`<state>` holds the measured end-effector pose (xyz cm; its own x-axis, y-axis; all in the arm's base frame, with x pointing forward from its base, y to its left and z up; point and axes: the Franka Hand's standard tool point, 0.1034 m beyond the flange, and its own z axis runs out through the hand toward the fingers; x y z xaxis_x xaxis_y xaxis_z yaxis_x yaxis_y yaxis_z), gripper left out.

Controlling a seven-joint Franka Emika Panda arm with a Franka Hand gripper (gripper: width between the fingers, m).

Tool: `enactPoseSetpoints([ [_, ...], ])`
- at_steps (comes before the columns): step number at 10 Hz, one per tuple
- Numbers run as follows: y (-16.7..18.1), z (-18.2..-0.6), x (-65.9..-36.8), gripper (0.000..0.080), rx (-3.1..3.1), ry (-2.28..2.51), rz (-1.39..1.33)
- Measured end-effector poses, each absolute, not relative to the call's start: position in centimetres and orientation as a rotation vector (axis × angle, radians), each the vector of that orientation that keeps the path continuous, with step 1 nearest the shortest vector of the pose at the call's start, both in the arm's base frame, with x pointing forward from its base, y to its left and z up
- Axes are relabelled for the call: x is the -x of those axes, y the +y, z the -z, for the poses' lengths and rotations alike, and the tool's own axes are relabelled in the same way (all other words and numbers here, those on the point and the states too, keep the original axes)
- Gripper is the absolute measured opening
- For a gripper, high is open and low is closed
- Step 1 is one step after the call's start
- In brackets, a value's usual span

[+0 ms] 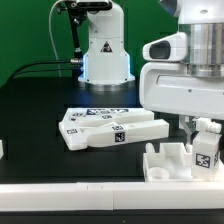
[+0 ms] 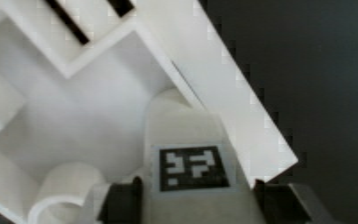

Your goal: Assemble chair

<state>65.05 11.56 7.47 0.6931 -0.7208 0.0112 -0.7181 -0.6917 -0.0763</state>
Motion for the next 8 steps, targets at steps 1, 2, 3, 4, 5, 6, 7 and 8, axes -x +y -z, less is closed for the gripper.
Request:
enactPoseSetpoints([
  [1,11.52,-7.44,-65.01,0.0288,2.706,1.455,0.052],
  [2,11.65,-7.25,-64.82,0.0288,2.557,1.702,0.038],
  [3,11.87,-7.11,-64.87,0.0288,2.397,1.905,0.018],
  [4,11.93,-7.12,-65.28,0.0288,2.212,2.087,-0.012],
  [5,11.71,-7.19,-65.5,0.0288,2.078,2.196,-0.033],
  [6,11.49,-7.23,-65.55,0.0288,1.99,2.272,-0.053],
  [7,11.54,-7.23,-65.55,0.0288,1.868,2.374,-0.066],
  [8,11.6,-7.14,-65.53,0.0288,1.762,2.457,-0.072],
])
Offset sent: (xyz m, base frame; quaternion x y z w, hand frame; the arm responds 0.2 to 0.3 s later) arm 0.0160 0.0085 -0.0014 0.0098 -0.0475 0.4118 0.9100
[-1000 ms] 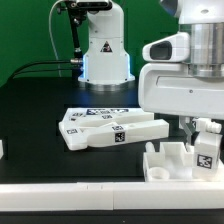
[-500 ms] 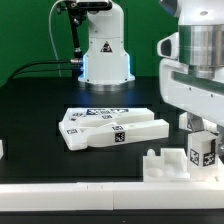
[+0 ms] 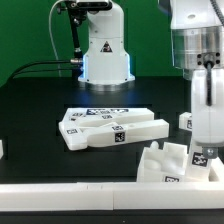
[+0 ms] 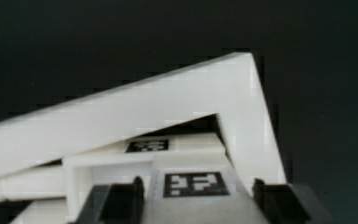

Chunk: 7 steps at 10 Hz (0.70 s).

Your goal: Assemble chair

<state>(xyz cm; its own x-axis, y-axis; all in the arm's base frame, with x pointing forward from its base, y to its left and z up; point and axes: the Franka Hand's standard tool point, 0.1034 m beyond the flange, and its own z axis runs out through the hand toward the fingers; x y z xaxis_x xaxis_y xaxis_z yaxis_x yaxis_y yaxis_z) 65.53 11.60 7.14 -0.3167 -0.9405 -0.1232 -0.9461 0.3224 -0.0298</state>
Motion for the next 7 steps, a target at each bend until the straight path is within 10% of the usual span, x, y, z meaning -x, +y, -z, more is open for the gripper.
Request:
enactPoseSetpoints([
  [3,11.6,-7.1,-65.5,0.0288,1.704,2.5,-0.075],
  [5,11.6,-7.2,-65.6,0.0597,1.722,2.486,-0.074],
  [7,11.8,-9.6,-66.2,0.0636,1.746,2.428,-0.061],
])
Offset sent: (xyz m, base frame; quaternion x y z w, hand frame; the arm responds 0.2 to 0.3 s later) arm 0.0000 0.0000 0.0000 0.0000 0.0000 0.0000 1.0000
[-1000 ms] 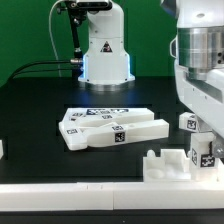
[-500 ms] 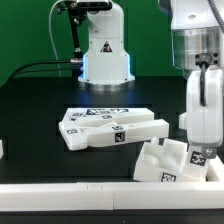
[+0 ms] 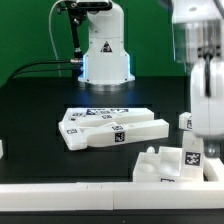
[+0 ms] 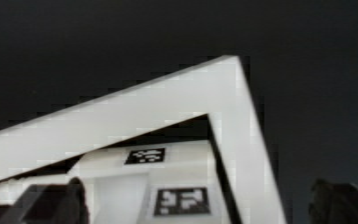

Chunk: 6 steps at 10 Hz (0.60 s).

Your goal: Assemble chair

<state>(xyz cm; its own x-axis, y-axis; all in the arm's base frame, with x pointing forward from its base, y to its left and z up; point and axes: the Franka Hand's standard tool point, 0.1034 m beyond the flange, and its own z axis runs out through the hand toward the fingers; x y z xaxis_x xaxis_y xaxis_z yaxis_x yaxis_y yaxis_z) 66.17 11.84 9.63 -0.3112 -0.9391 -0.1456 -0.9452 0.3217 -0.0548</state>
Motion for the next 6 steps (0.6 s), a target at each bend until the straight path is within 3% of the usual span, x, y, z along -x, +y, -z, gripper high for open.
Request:
enactPoseSetpoints([
  [1,11.9,-10.65,-66.35,0.0636,1.753,2.405,-0.055],
  [6,11.85,-10.03,-66.21,0.0649,1.759,2.411,-0.057],
])
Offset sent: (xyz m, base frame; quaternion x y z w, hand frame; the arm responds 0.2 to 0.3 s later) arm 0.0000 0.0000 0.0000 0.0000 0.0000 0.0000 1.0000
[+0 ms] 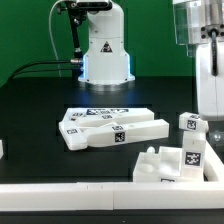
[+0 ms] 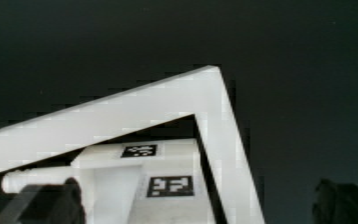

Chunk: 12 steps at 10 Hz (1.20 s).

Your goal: Assemble chair

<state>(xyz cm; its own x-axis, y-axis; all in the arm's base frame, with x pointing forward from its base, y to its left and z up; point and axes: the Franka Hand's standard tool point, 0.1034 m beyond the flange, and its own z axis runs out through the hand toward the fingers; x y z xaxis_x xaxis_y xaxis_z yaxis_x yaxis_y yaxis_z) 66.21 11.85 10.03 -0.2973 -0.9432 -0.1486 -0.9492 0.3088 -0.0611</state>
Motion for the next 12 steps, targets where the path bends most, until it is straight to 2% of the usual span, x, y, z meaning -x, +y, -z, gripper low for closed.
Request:
enactPoseSetpoints([
  [3,12.5,-10.3,-65.7,0.0649,1.843,2.344,-0.056],
  [7,15.3,-11.8,-62.9,0.0649,2.195,2.049,-0.03],
  [10,15.0,-11.6,-63.0,0.0649,2.384,1.829,-0.009],
  [12,15.4,-11.3,-61.7,0.0649,2.512,1.662,-0.019],
])
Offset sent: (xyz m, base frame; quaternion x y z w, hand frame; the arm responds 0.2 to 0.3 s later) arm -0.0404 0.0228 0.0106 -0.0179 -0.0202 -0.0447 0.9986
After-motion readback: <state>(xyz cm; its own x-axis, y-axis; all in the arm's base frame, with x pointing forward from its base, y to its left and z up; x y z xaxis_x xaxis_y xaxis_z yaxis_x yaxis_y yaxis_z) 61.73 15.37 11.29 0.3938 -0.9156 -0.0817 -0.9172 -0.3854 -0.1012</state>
